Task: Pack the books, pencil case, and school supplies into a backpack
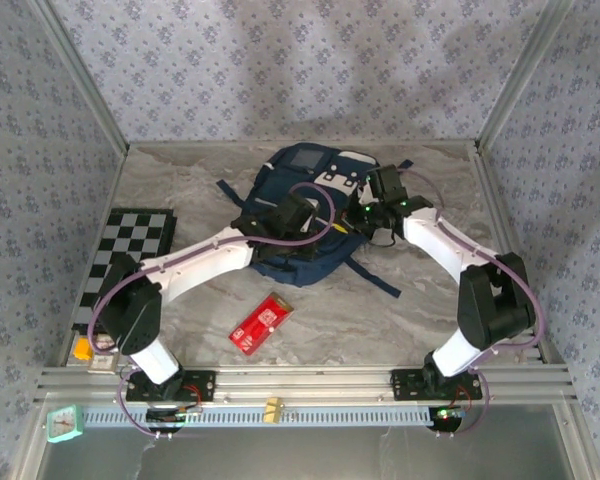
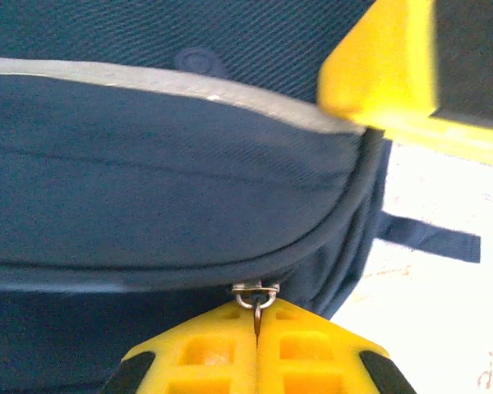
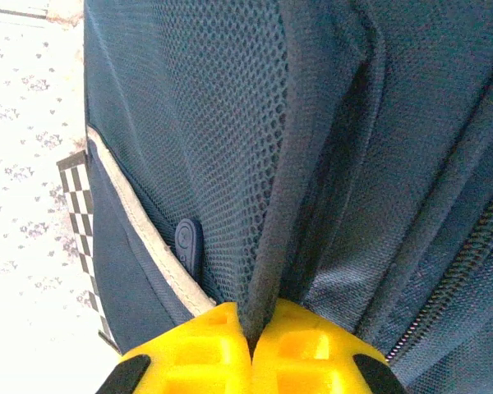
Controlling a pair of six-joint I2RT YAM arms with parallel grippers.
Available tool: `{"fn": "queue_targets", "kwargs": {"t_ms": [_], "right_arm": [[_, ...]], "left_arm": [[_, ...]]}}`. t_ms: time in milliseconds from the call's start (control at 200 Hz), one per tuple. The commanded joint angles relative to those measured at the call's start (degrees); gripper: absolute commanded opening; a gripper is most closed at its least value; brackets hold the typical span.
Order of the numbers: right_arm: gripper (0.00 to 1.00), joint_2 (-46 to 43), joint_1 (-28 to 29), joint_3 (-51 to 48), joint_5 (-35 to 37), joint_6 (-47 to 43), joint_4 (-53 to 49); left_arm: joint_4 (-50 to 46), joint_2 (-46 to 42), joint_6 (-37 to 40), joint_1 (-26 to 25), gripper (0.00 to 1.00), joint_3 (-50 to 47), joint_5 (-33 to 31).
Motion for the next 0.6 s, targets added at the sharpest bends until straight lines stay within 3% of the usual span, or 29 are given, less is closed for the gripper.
{"fn": "queue_targets", "kwargs": {"t_ms": [0,215,450,485,595], "right_arm": [[0.0,-3.1,-5.5,-0.7,1.1,-8.0,-3.7],[0.0,-3.1,-12.9,0.5,-6.8,-12.8,-7.9],[0.01,-3.0,-16.0,5.2,-7.1,-13.1,-9.6],[0.06,-3.4,-15.4,5.4,-7.2,-13.0,-10.0],[0.41,-6.8,-12.4,3.3,-4.8,-11.2,-10.4]], "left_arm": [[-4.9,-5.9,6.5,0.6,0.0,-2.4,-0.3],[-3.9,-8.9,11.4,7.4,0.0,-7.9,0.4],[-1.2,-9.2,12.0,12.5,0.0,-9.1,1.3],[-0.9,-9.0,11.4,12.5,0.0,-8.8,2.4],[2.7,-9.4,9.3,10.5,0.0,-10.0,4.7]]}}
